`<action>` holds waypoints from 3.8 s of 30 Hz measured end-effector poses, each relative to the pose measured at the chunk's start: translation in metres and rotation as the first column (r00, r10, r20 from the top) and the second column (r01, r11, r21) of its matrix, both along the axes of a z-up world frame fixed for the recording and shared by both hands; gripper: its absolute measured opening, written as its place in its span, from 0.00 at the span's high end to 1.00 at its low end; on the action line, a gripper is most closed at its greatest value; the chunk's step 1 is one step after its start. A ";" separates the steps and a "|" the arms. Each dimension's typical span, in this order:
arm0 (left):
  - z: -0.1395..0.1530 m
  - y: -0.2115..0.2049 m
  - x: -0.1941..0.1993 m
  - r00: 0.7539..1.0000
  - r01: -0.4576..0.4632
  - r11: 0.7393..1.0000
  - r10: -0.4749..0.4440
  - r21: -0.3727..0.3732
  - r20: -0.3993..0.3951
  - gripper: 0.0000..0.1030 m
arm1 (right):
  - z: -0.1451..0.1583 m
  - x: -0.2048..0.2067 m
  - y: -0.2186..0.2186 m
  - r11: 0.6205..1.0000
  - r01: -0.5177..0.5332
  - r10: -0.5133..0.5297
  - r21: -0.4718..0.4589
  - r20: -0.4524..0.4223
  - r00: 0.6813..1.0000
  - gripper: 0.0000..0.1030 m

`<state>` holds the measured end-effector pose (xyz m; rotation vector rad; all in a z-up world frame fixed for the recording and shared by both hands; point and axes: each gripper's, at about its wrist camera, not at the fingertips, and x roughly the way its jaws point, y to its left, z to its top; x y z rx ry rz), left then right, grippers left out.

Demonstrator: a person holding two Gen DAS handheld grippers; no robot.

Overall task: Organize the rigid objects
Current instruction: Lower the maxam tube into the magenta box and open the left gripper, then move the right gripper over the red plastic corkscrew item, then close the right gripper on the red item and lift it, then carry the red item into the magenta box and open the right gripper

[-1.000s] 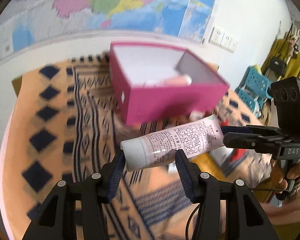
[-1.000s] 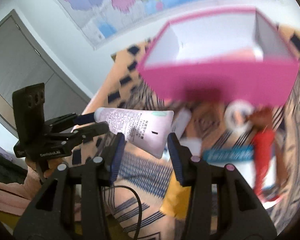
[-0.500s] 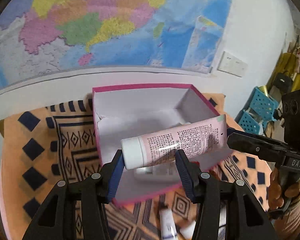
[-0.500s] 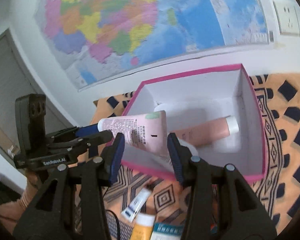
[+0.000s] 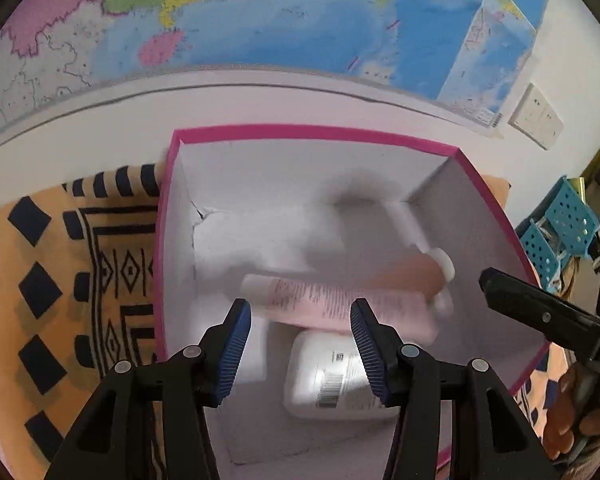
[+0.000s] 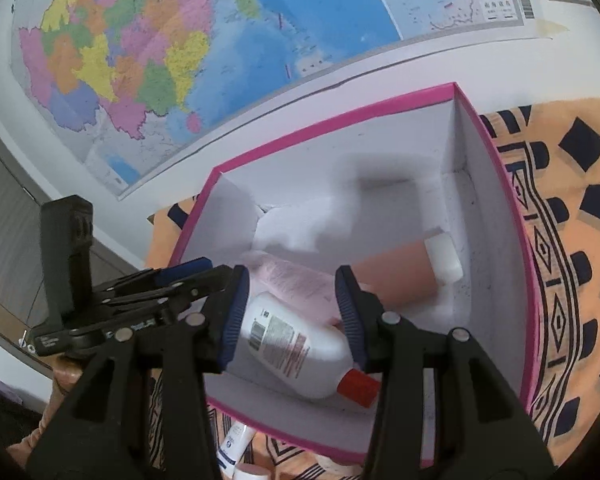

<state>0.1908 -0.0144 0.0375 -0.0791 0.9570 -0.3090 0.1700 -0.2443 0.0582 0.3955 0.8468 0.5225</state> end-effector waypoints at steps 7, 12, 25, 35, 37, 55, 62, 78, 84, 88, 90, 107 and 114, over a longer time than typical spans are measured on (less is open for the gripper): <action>0.020 0.006 -0.030 0.995 0.042 0.998 -0.038 -0.043 0.093 0.48 | 0.012 -0.028 -0.017 0.999 -0.021 0.018 0.041 0.053 0.998 0.54; 0.032 0.008 -0.064 0.985 0.094 0.992 -0.080 -0.084 0.155 0.48 | 0.029 -0.062 -0.027 0.995 -0.072 0.063 0.067 0.120 0.991 0.54; 0.021 -0.008 -0.136 0.980 0.069 0.997 -0.059 -0.043 0.192 0.46 | 0.036 -0.142 -0.037 0.990 -0.140 0.132 0.030 0.198 0.971 0.53; 0.014 -0.025 -0.163 0.979 0.070 0.998 -0.067 -0.010 0.195 0.46 | 0.022 -0.171 -0.040 0.989 -0.148 0.142 0.022 0.179 0.974 0.53; 0.013 -0.028 -0.166 0.980 0.079 0.997 -0.072 -0.026 0.188 0.46 | 0.019 -0.174 -0.040 0.988 -0.153 0.147 0.022 0.169 0.975 0.53; -0.024 -0.076 -0.188 0.978 0.189 0.982 -0.187 -0.014 0.094 0.46 | -0.027 -0.191 -0.053 0.993 -0.097 0.099 -0.063 0.032 0.995 0.53; -0.046 -0.092 -0.193 0.971 0.240 0.971 -0.239 -0.013 0.026 0.46 | -0.050 -0.185 -0.050 0.987 -0.095 0.092 -0.128 -0.027 0.995 0.53; -0.054 -0.109 -0.193 0.930 0.357 0.926 -0.364 -0.118 -0.043 0.46 | -0.057 -0.178 -0.040 0.969 -0.118 0.112 -0.218 -0.039 0.993 0.74; -0.034 -0.121 -0.191 0.897 0.432 0.881 -0.441 -0.192 -0.007 0.49 | -0.025 -0.185 -0.045 0.982 -0.105 0.111 -0.157 0.032 0.993 0.74; -0.016 -0.128 -0.181 0.885 0.459 0.864 -0.464 -0.205 0.024 0.59 | 0.008 -0.185 -0.041 0.983 -0.113 0.130 -0.148 0.112 0.985 0.74; -0.005 -0.128 -0.172 0.887 0.458 0.863 -0.460 -0.214 0.042 0.61 | 0.027 -0.180 -0.037 0.982 -0.125 0.147 -0.141 0.160 0.976 0.74; 0.056 -0.117 -0.055 0.942 0.334 0.923 -0.317 -0.194 0.112 0.72 | 0.081 -0.068 -0.027 0.984 -0.064 0.109 -0.165 0.279 0.954 0.74; 0.028 -0.124 -0.024 0.957 0.290 0.942 -0.290 -0.167 0.028 0.72 | 0.053 -0.031 -0.028 0.983 -0.056 0.088 -0.174 0.180 0.980 0.74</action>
